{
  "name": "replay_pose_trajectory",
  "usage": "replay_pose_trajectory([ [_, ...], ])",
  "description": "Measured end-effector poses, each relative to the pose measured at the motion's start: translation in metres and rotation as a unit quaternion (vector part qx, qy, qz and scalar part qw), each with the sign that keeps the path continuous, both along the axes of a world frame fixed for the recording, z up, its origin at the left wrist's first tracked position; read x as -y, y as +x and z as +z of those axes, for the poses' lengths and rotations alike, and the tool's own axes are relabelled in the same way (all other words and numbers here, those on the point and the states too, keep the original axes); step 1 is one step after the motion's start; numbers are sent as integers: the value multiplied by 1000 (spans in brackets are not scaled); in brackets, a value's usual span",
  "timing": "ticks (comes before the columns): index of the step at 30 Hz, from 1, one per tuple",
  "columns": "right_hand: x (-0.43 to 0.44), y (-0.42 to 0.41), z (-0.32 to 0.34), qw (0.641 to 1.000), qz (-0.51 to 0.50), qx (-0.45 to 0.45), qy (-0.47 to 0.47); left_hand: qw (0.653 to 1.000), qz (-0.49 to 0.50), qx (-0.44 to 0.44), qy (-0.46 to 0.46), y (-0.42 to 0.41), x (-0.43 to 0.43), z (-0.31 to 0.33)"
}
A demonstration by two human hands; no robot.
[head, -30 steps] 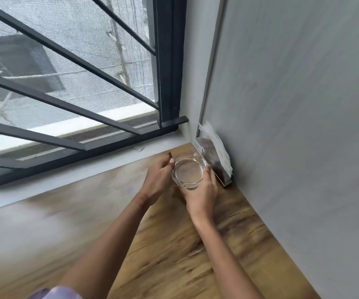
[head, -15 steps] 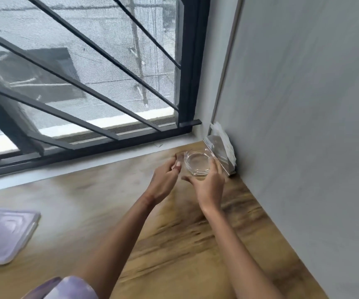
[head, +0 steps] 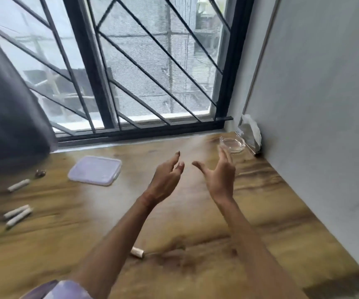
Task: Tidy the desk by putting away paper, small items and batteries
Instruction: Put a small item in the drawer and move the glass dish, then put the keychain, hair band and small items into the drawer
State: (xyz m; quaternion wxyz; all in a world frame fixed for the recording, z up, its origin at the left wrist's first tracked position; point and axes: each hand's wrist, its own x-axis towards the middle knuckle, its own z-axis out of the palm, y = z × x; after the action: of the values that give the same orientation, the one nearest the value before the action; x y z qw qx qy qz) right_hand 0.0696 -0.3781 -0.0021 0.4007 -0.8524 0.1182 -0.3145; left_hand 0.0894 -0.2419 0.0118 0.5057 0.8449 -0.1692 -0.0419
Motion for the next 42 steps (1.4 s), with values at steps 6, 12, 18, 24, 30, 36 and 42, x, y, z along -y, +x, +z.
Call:
replay_pose_trajectory([
  [6, -86, -89, 12, 998, 43, 25, -26, 997, 69, -23, -18, -106, -94, 2],
  [12, -173, -166, 6, 993, 119, 15, -19, 987, 159, 6, -6, -204, -185, -4],
  [18, -262, -213, -6, 978, 208, -32, 0, 963, 263, -9, -58, -264, -279, -16],
  [24, -345, -228, -14, 962, 269, -46, 22, 931, 360, 20, -59, -286, -358, -27],
  [30, -432, -224, -26, 953, 290, -76, 39, 918, 395, 5, -41, -290, -441, -38],
  [36, -486, -229, -30, 954, 281, -90, 51, 910, 401, -38, -95, -293, -490, -45],
  [42, -518, -242, -32, 955, 273, -109, 37, 900, 383, -88, -188, -299, -520, -55],
])
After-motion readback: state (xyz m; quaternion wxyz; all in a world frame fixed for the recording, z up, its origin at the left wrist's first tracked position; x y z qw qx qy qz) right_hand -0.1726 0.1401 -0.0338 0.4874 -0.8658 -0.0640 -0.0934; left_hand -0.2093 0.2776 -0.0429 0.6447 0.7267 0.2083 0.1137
